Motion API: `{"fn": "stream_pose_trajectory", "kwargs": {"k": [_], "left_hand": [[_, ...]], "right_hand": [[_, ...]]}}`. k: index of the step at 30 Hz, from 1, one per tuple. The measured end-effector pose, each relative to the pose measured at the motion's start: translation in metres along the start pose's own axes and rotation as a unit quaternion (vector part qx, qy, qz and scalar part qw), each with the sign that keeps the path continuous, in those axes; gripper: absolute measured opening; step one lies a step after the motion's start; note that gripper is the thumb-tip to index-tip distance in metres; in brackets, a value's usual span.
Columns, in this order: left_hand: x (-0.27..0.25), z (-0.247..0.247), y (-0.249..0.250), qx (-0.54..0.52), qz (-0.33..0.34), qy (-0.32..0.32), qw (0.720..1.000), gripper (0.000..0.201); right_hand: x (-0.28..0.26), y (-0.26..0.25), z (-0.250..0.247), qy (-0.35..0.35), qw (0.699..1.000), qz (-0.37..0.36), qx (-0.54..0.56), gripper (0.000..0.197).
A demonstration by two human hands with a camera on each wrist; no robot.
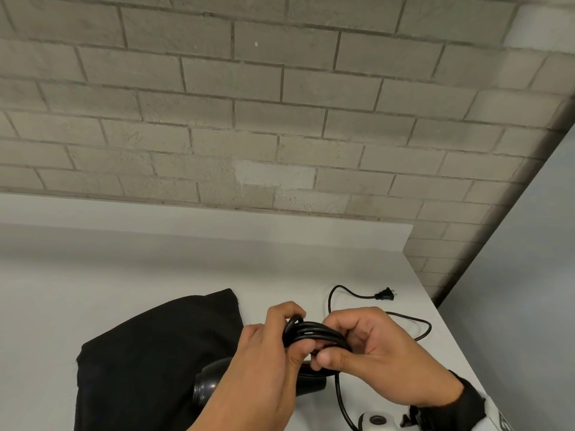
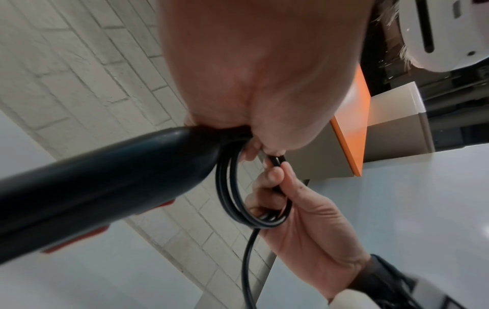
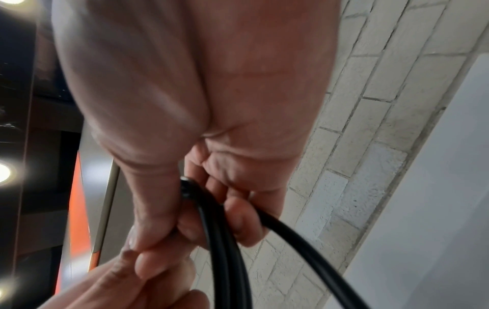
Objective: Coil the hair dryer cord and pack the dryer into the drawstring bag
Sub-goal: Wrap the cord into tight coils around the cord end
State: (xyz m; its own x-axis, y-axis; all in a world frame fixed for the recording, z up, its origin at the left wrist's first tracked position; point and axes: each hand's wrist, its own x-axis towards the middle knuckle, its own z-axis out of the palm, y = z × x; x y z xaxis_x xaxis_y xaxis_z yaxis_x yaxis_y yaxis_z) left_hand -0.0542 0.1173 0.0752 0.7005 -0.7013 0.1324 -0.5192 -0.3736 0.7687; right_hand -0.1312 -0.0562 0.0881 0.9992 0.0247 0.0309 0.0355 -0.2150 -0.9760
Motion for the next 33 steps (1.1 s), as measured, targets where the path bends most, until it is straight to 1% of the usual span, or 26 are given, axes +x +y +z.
{"fn": "stream_pose_trajectory", "kwargs": {"k": [1,3,5,7,9,10,11,12,13,14,15,16,17,19,21,22,23,24,25,27,28,29,30,31,32,33], "left_hand": [[-0.001,0.000,0.001,0.004,0.000,-0.004,1.000,0.008],[-0.003,0.003,-0.001,0.003,0.022,0.001,1.000,0.025],[-0.005,0.004,-0.002,-0.001,0.034,0.016,0.999,0.038],[-0.006,0.004,0.000,-0.004,0.036,0.033,0.999,0.042],[-0.005,0.006,0.000,0.004,0.036,0.049,0.998,0.042],[-0.003,0.006,-0.002,-0.003,0.039,0.064,0.997,0.042],[-0.001,0.007,-0.006,-0.014,0.046,0.084,0.995,0.042],[0.001,0.009,-0.010,-0.026,0.053,0.100,0.993,0.042],[0.002,0.010,-0.013,-0.035,0.054,0.110,0.992,0.041],[0.003,0.011,-0.016,-0.041,0.051,0.117,0.991,0.039],[0.004,0.013,-0.018,-0.043,0.050,0.119,0.991,0.037],[0.004,0.013,-0.019,-0.045,0.054,0.121,0.990,0.034],[0.005,0.013,-0.019,-0.046,0.061,0.121,0.990,0.031],[0.006,0.015,-0.019,-0.055,0.066,0.124,0.989,0.034],[0.008,0.014,-0.018,-0.062,0.061,0.131,0.988,0.034],[0.010,0.013,-0.018,-0.068,0.059,0.135,0.987,0.033],[0.013,0.012,-0.019,-0.070,0.060,0.139,0.986,0.032],[0.016,0.011,-0.022,-0.071,0.060,0.145,0.985,0.031],[0.018,0.010,-0.025,-0.074,0.060,0.149,0.984,0.031],[0.023,0.008,-0.031,-0.071,0.068,0.161,0.982,0.034],[0.024,0.008,-0.033,-0.065,0.073,0.165,0.981,0.037],[0.024,0.008,-0.033,-0.063,0.076,0.167,0.981,0.039],[0.025,0.009,-0.034,-0.061,0.076,0.170,0.981,0.039],[0.026,0.009,-0.034,-0.063,0.075,0.176,0.979,0.037],[0.027,0.009,-0.035,-0.066,0.073,0.185,0.978,0.035],[0.029,0.007,-0.036,-0.070,0.070,0.196,0.976,0.032]], "right_hand": [[0.000,0.000,0.000,-0.001,1.000,0.001,0.003,0.025],[0.000,0.001,0.000,0.000,1.000,0.005,0.004,0.026],[0.000,0.003,0.002,0.000,1.000,0.003,0.003,0.017],[0.001,0.006,0.005,0.011,1.000,-0.010,-0.022,0.014],[0.000,0.011,0.012,0.070,0.995,-0.042,-0.057,0.024],[-0.001,0.015,0.018,0.129,0.987,-0.068,-0.072,0.035],[-0.002,0.019,0.026,0.209,0.968,-0.098,-0.101,0.046],[-0.004,0.023,0.034,0.293,0.936,-0.134,-0.144,0.051],[-0.005,0.026,0.044,0.363,0.896,-0.172,-0.189,0.049],[-0.006,0.029,0.053,0.404,0.860,-0.205,-0.235,0.041],[-0.006,0.033,0.060,0.420,0.830,-0.235,-0.282,0.032],[-0.005,0.039,0.066,0.420,0.809,-0.252,-0.325,0.023],[-0.003,0.047,0.069,0.414,0.798,-0.249,-0.360,0.018],[0.001,0.057,0.066,0.401,0.791,-0.207,-0.412,0.022],[0.007,0.058,0.063,0.393,0.802,-0.181,-0.411,0.020],[0.008,0.053,0.065,0.388,0.819,-0.172,-0.387,0.017],[0.008,0.048,0.069,0.384,0.843,-0.161,-0.341,0.012],[0.008,0.041,0.073,0.381,0.870,-0.138,-0.281,0.014],[0.008,0.034,0.078,0.370,0.900,-0.108,-0.205,0.023],[0.010,0.019,0.079,0.299,0.953,-0.021,-0.047,0.037],[0.011,0.014,0.076,0.243,0.969,0.029,0.028,0.040],[0.012,0.008,0.071,0.194,0.974,0.066,0.093,0.044],[0.012,0.006,0.067,0.165,0.974,0.074,0.135,0.050],[0.012,0.006,0.064,0.155,0.973,0.057,0.160,0.052],[0.012,0.008,0.064,0.162,0.974,0.018,0.156,0.048],[0.012,0.011,0.067,0.181,0.978,-0.031,0.101,0.039]]}}
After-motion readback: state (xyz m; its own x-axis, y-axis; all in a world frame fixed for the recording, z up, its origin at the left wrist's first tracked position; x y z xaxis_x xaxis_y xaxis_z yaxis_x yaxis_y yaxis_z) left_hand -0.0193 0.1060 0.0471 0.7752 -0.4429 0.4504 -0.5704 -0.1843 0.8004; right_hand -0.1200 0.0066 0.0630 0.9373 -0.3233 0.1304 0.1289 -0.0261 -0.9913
